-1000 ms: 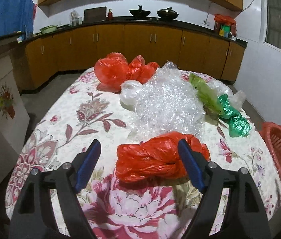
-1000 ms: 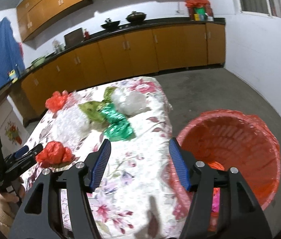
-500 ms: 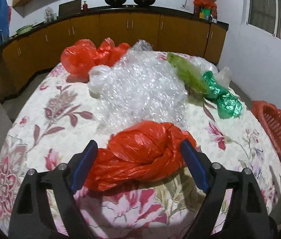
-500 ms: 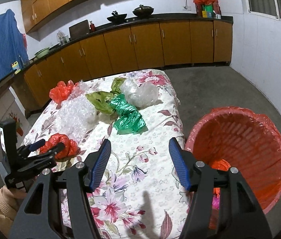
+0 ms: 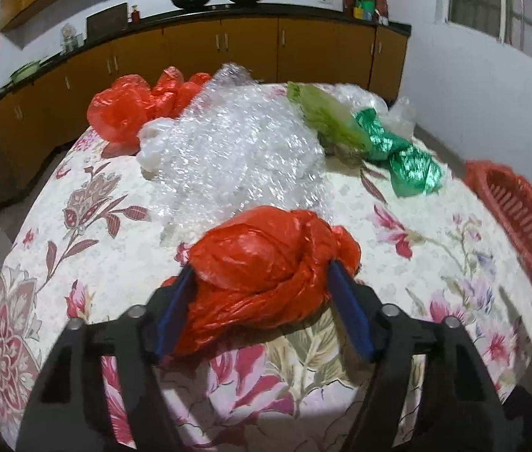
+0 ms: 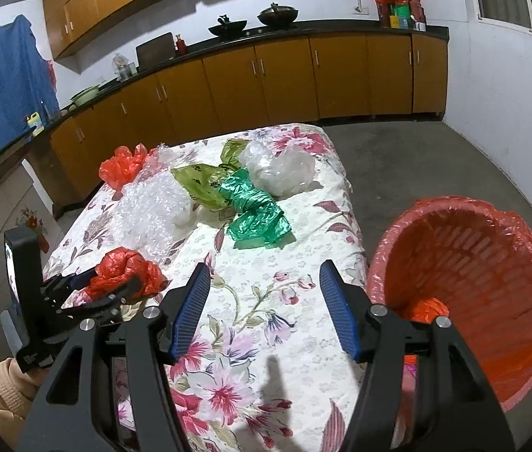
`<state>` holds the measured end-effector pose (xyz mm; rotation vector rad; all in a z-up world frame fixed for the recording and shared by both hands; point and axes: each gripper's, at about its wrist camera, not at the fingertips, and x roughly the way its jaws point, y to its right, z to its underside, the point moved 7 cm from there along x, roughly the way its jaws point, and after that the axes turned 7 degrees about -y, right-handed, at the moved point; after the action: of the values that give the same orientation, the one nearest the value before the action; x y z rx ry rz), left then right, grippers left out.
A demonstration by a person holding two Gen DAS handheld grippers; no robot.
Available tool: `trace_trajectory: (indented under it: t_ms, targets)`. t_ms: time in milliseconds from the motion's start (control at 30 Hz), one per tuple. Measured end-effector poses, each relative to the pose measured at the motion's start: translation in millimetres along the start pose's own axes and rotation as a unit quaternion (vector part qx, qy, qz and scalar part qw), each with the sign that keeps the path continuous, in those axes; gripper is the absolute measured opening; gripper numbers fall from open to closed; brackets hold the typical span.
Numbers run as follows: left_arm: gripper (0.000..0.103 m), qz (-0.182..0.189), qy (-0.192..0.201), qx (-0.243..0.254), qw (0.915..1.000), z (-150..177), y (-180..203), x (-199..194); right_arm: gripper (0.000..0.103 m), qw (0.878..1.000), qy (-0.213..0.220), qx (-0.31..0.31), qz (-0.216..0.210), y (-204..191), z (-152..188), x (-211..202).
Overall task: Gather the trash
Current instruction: 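Grasp the knotted red bag with the left gripper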
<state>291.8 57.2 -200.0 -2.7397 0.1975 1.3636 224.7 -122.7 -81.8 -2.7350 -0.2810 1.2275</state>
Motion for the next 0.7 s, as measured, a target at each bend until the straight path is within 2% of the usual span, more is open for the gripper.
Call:
trace_trajectory:
  t_ms: [100,233,333,467,700]
  targets:
    - [0.074,-0.003,-0.011,0.001,0.9999,-1,0,5,0.061,1.000,-0.001,-0.003,-0.002,-4,-1,2]
    - [0.059,-0.005,-0.004,0.002,1.0000,-1,0,5,0.061,1.000,-0.002,-0.006,-0.004,-8,-1,6]
    - [0.053,-0.001,0.007,-0.003,1.0000,-1,-2,0,0.061,1.000,-0.004,-0.010,-0.005,-12,-2,9]
    - [0.051,-0.005,0.020,-0.006,0.9998,0,-7,-8,0.061,1.000,-0.004,-0.012,-0.007,-17,-7,15]
    - [0.050,-0.002,0.050,-0.041,0.9979,-4,-33,-34,0.061,1.000,-0.008,-0.015,-0.014,-27,-15,35]
